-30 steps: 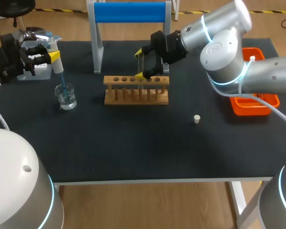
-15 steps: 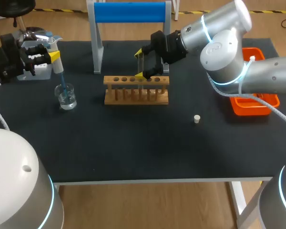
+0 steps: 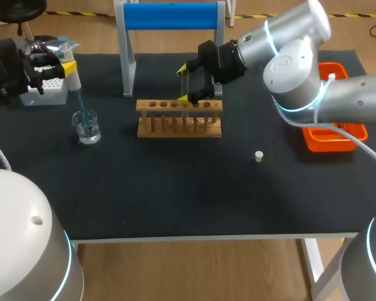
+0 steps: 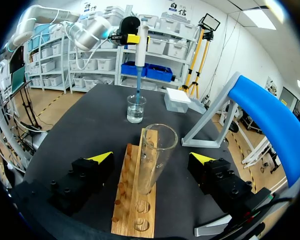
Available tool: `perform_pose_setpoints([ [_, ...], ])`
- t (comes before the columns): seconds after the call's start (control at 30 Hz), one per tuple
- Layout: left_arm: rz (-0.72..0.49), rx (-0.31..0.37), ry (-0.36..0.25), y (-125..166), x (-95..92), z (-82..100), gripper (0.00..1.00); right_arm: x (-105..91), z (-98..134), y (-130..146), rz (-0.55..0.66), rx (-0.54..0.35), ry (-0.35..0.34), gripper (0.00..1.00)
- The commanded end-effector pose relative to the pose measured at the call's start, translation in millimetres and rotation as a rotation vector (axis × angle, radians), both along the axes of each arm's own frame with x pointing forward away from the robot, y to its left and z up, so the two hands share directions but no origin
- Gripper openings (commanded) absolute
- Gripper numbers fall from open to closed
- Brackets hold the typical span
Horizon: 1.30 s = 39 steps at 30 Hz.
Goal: Invert the test tube, pick up the pipette, mount the tip to pipette, aspirate from beaker and dispense into the tube, eject the tip, return the pipette, and cap with the stopper.
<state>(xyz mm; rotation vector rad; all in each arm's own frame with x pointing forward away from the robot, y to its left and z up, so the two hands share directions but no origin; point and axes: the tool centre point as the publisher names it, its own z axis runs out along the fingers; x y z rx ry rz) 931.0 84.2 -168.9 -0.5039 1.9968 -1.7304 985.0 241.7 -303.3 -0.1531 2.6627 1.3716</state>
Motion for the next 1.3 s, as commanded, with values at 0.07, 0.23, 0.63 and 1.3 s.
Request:
perform_pose_setpoints([
  [0.07,0.008,0.014,0.002,0,-6.2,10.0,0.0,-0.3,2,-1,0.002,-0.003,0.001,1.0],
  [0.23,0.015,0.025,-0.008,-2,-8.0,21.0,0.0,-0.3,2,-1,0.002,-0.003,0.001,1.0],
  [0.63,0.004,0.061,-0.041,-20,-10.0,59.8,0.0,-0.3,2,-1,0.002,-0.003,0.001,1.0],
  [1.3,-0.125,0.051,-0.034,-109,6.6,118.9,0.0,-0.3,2,-1,0.002,-0.003,0.001,1.0],
])
